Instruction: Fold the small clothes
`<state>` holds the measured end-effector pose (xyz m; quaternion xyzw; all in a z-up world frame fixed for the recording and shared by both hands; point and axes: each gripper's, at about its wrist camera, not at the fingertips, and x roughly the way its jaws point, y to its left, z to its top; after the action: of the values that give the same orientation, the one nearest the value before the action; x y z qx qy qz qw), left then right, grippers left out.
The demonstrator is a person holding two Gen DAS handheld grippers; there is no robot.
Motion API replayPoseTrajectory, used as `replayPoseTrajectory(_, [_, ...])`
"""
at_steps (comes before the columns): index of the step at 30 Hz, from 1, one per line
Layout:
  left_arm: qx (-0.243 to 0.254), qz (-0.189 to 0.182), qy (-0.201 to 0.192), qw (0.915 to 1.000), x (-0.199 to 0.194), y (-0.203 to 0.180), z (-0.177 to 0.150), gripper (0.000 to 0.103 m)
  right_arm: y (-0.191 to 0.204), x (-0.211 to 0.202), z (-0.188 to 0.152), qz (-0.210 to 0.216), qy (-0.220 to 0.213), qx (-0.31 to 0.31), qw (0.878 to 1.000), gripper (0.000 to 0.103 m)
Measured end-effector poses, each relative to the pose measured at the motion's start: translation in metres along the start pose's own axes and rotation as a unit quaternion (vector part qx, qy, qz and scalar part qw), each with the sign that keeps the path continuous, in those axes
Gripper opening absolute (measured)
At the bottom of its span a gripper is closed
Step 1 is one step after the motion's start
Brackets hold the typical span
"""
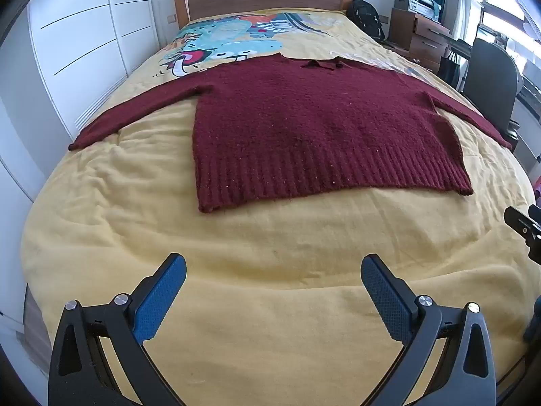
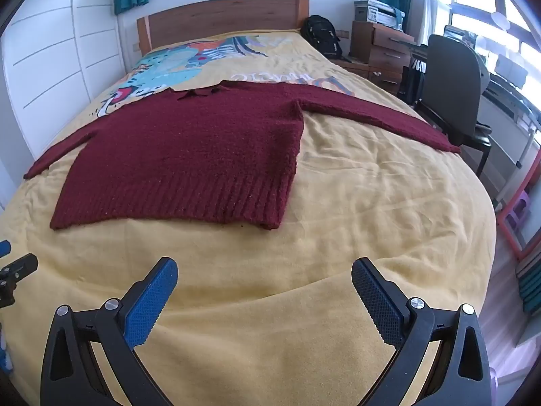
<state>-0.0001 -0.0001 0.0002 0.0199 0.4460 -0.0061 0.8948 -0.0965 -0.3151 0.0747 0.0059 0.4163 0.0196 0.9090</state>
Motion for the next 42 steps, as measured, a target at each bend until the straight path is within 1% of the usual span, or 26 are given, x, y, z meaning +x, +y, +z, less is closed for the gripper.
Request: replayPoseTrajectory(42, [-0.001, -0.003, 0.002, 1.0000, 0.0021, -0.0015, -0.0032, 0.102, -0.0032, 0.0015, -0.0016, 0.003, 0.002, 0.003, 1.000, 0.103])
